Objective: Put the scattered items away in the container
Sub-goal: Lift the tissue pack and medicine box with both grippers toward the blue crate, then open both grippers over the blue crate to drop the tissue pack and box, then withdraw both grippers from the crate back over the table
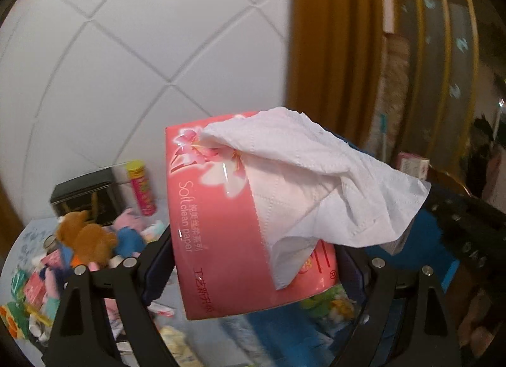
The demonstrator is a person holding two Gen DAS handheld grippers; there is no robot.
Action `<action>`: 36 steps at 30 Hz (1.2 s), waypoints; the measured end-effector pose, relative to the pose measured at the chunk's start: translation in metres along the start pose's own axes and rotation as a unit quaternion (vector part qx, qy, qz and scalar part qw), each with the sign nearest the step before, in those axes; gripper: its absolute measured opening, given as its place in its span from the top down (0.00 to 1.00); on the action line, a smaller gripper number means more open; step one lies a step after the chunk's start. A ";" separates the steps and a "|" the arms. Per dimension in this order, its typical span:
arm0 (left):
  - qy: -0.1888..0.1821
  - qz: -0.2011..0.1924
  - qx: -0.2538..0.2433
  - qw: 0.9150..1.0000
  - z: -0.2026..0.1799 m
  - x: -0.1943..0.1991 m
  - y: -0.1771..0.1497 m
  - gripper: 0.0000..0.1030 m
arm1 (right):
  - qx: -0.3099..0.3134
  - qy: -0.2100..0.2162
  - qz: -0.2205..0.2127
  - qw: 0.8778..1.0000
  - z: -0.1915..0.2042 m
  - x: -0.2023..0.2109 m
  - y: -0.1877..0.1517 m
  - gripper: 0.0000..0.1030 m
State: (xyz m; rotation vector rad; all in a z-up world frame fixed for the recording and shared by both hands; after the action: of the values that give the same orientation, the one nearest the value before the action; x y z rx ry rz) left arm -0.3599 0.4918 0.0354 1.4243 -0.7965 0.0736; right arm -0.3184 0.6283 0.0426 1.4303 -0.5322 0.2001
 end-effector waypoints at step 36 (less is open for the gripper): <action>0.052 0.037 0.006 0.998 0.022 -0.012 -0.048 0.00 | -0.011 -0.049 0.026 0.998 -0.037 -0.006 -0.047 0.00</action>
State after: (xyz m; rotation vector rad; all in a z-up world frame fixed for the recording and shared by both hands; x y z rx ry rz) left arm -0.3549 0.4681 -0.0128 1.3898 -0.7642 0.2080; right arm -0.2945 0.6581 -0.0040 1.4109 -0.6493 0.1657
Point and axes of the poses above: each gripper's, at about its wrist camera, not at the fingertips, and x roughly against the way its jaws point, z to its left, y to its top, the point moved 9 cm from there along -x, roughly the way its jaws point, and after that the axes turned 1 degree about x, right-handed, at the moved point
